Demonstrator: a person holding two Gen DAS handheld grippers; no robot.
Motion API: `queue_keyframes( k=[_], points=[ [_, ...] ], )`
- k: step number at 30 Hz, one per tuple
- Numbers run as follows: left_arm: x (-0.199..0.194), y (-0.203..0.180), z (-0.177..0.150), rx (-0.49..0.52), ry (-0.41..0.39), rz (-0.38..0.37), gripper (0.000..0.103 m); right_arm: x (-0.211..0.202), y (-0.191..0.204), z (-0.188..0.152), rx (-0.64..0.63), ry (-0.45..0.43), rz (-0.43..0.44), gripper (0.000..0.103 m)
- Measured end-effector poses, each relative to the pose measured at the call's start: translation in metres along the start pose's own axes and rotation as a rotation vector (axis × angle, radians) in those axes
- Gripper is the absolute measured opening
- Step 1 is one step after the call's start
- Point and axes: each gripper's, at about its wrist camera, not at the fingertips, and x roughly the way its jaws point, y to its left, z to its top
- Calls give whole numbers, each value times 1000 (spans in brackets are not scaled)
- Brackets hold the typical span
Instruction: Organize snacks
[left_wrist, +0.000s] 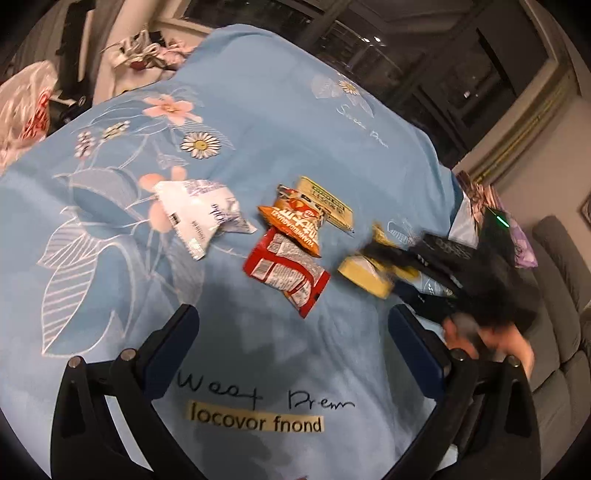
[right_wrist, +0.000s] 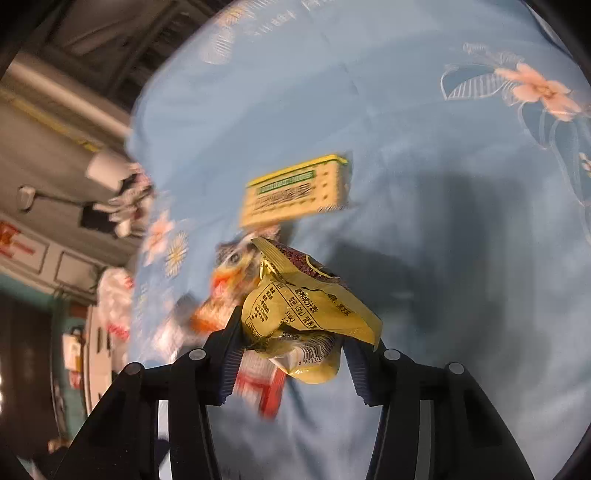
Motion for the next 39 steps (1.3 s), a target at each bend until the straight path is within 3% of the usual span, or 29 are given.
queue_keyframes(
  k=[4,9,14,17,22,31,34,39],
  points=[
    [-8,8,-12,3,68,-31,103,-36,3,-54,-24,47,98,52],
    [-14,17,-41,-77,191,-162,103,-40,-3,-101,5,129,122,53],
    [-25,3,-67,30,242,-218,103,-26,-11,-117,72,174,133,57],
    [-22,3,-78,0,298,-305,102,-25,-17,-118,130,189,163,63],
    [-28,-1,-83,15,256,-308,103,-44,-20,-117,147,132,153,76],
    [1,-26,-79,152,190,-231,103,-52,-44,-108,193,97,110,78],
    [13,-32,-73,136,194,-250,103,-48,-55,-109,226,104,111,78],
    [23,-36,-60,78,172,-274,103,-44,-65,-103,298,101,186,78]
  ],
)
